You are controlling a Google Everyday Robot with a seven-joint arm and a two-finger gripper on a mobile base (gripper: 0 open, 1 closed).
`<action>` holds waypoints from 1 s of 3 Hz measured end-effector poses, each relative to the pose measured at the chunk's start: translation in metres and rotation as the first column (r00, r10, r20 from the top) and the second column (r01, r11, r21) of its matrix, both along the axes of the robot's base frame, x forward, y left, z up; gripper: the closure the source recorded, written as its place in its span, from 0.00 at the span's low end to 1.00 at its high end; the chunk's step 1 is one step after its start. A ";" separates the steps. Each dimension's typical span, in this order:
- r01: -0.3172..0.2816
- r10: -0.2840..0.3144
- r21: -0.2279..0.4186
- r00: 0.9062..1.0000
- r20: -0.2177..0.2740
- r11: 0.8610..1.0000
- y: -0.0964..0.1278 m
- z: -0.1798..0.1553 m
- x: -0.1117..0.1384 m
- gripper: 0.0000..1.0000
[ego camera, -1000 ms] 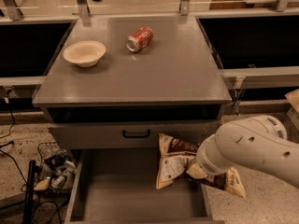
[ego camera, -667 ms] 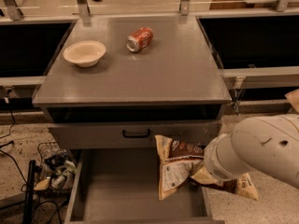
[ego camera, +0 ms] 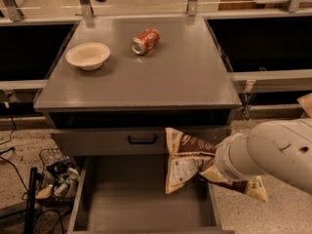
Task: Pick brown chip bag from middle drawer and place on counter
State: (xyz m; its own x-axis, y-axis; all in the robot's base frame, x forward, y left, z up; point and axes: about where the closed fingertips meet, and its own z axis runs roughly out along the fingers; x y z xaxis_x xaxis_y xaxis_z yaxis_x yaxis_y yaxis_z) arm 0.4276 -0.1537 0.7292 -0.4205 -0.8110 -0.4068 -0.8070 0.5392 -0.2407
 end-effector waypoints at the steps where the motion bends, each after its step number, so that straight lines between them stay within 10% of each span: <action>1: 0.032 -0.030 -0.020 0.995 0.096 0.999 -0.006 0.038 0.012 1.00; 3: 0.046 -0.044 -0.030 0.995 0.084 0.998 -0.004 0.028 0.015 1.00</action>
Offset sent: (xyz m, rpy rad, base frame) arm 0.0109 -0.0053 0.0323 -0.0156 -0.0810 -0.0273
